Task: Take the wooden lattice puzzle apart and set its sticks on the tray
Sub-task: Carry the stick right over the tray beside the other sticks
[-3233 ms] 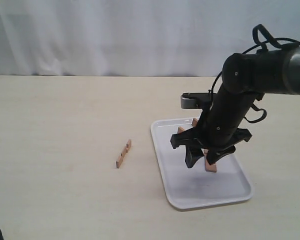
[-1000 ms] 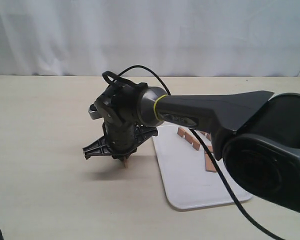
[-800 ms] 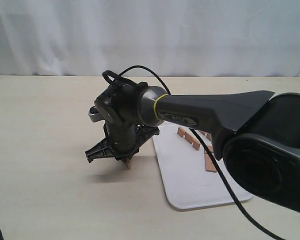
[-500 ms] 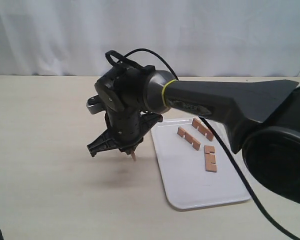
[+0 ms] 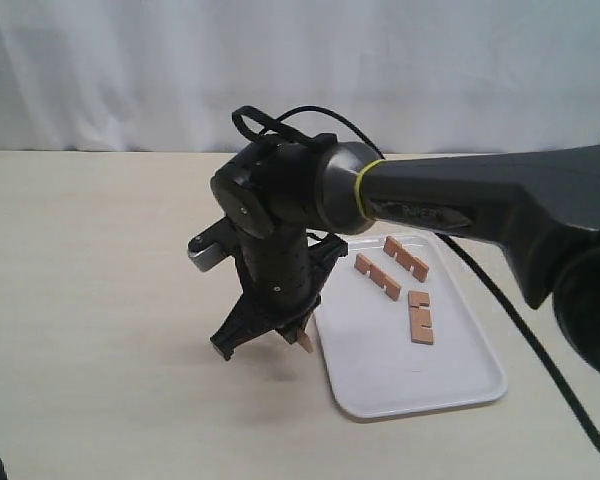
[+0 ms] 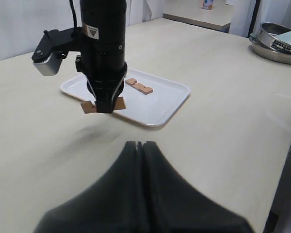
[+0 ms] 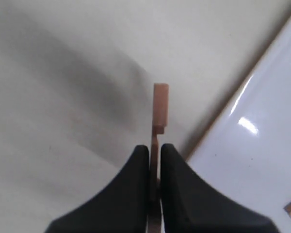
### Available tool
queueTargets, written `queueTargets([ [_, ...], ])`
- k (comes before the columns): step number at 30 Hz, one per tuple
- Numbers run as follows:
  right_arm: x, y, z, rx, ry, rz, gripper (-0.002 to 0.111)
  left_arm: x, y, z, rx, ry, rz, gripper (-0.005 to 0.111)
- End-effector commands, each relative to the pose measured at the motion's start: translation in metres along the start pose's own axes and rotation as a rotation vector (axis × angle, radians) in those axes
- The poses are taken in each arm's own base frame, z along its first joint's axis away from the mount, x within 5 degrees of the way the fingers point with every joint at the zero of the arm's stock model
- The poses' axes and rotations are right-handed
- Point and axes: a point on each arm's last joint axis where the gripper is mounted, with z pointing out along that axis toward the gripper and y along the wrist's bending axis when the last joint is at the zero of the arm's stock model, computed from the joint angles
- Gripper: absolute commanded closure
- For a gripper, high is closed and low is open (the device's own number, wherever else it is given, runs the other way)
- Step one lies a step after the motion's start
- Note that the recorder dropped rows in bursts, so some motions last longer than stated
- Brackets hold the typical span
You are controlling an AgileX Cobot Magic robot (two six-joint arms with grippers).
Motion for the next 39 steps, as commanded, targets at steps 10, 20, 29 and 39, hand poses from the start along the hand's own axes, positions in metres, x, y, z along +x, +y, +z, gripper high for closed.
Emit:
queueTargets([
  [10, 0.063, -0.004, -0.043, -0.074, -0.026, -0.239, 0.104, 0.0, 0.0, 0.0, 0.004, -0.004, -0.006, 0.107],
  [20, 0.086, -0.032, -0.046, -0.021, -0.33, -0.248, 0.104, 0.0, 0.0, 0.0, 0.004, -0.004, -0.006, 0.107],
  [29, 0.118, -0.078, 0.007, -0.07, -0.49, 0.08, 0.104, 0.0, 0.0, 0.0, 0.004, -0.004, -0.006, 0.107],
  [39, 0.097, -0.097, -0.004, 0.04, -0.795, 0.109, 0.104, 0.0, 0.0, 0.0, 0.004, -0.004, -0.006, 0.107],
])
